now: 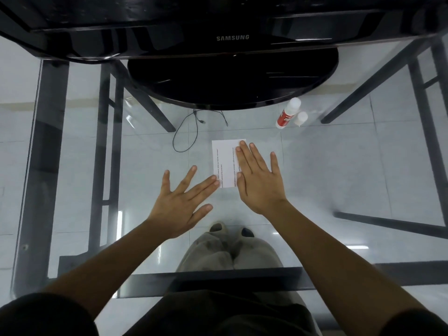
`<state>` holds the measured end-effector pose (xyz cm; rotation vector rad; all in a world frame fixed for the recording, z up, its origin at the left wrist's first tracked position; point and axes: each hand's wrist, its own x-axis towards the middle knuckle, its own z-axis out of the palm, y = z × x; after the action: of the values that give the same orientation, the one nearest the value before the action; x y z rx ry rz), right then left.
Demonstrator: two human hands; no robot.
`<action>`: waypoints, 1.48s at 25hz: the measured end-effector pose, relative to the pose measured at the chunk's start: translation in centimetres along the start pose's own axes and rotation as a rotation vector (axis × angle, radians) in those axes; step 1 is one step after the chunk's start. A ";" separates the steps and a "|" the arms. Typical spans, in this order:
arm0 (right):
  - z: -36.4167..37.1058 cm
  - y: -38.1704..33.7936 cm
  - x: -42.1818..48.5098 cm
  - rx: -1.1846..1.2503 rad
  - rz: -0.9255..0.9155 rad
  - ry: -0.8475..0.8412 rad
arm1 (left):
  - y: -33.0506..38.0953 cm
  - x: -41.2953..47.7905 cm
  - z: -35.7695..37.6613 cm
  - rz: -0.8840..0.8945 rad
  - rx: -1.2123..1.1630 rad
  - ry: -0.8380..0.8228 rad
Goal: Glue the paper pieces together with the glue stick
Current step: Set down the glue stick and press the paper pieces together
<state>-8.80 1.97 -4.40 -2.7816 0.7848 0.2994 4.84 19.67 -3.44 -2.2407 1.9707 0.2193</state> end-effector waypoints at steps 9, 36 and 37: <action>-0.2 0.1 -0.1 -0.018 -0.002 0.006 | 1.2 3.0 -1.0 -0.059 -0.034 -0.087; 0.1 -0.1 0.0 0.012 0.013 0.014 | -0.2 7.8 -0.7 -0.316 -0.150 -0.030; 0.1 -0.1 0.0 0.009 0.014 0.015 | 0.2 7.9 -0.8 -0.348 -0.163 -0.037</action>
<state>-8.79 2.08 -4.46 -2.7739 0.8081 0.2765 5.60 11.83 -4.31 -2.6115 1.5598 0.3854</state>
